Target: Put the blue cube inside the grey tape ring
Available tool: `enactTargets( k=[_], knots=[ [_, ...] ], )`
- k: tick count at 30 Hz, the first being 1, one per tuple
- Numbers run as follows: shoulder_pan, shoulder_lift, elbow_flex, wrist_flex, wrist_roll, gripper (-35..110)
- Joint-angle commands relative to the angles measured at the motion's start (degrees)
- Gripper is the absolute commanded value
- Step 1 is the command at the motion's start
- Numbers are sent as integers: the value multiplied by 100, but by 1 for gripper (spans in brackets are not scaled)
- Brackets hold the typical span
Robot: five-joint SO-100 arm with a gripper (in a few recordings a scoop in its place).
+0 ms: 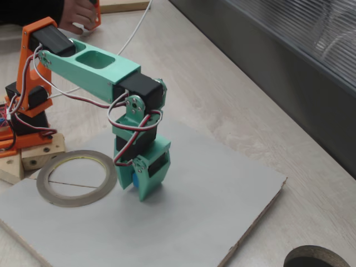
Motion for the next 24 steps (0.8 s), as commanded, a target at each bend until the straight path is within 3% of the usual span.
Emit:
enactTargets(
  k=[1,5,13,24],
  knots=[
    [-79,290,-53,44,114,13],
    [-79,299,-62,44,114,3],
    [-79,378,-70,88,114,2],
    [-79,2364,9,123,114,2]
  ],
)
